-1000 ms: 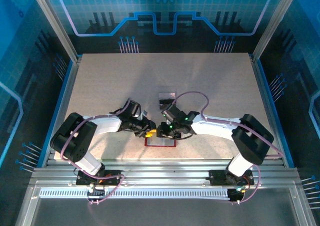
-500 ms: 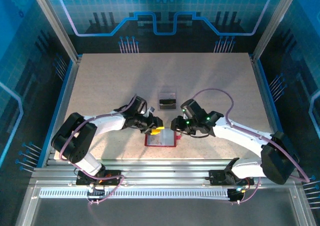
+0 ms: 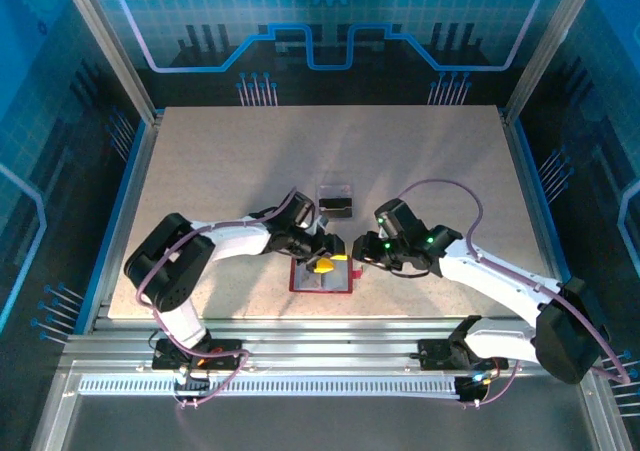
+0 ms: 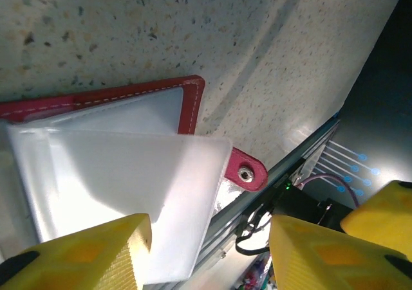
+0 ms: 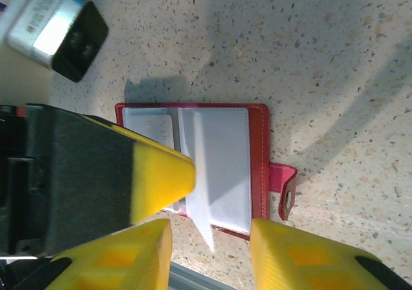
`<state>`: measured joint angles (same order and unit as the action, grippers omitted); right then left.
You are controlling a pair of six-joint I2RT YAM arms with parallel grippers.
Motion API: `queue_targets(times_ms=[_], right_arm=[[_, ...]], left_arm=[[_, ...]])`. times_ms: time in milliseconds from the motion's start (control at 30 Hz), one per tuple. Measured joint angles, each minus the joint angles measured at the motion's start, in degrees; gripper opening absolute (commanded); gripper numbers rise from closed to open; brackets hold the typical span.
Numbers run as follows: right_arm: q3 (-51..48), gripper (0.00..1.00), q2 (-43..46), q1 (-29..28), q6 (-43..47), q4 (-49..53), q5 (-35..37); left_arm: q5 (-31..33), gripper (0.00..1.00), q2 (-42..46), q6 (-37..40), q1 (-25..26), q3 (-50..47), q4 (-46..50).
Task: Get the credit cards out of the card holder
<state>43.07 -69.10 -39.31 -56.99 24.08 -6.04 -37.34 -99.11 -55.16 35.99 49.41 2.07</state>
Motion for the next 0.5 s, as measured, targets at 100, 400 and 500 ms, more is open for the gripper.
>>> queue_targets(times_ms=[100,400,500], right_arm=[[0.00,0.37,0.33,0.39,0.11,0.39,0.00],[-0.72,0.37,1.73,1.25,0.44,1.07,-0.15],[-0.72,0.37,1.73,1.25,0.48,1.05,-0.24]], left_arm=[[0.02,0.54,-2.03,0.04,0.90,0.44,0.04],[1.70,0.56,-3.74,1.51,1.90,3.39,3.78],[2.01,0.56,-3.72,1.53,1.90,3.54,4.35]])
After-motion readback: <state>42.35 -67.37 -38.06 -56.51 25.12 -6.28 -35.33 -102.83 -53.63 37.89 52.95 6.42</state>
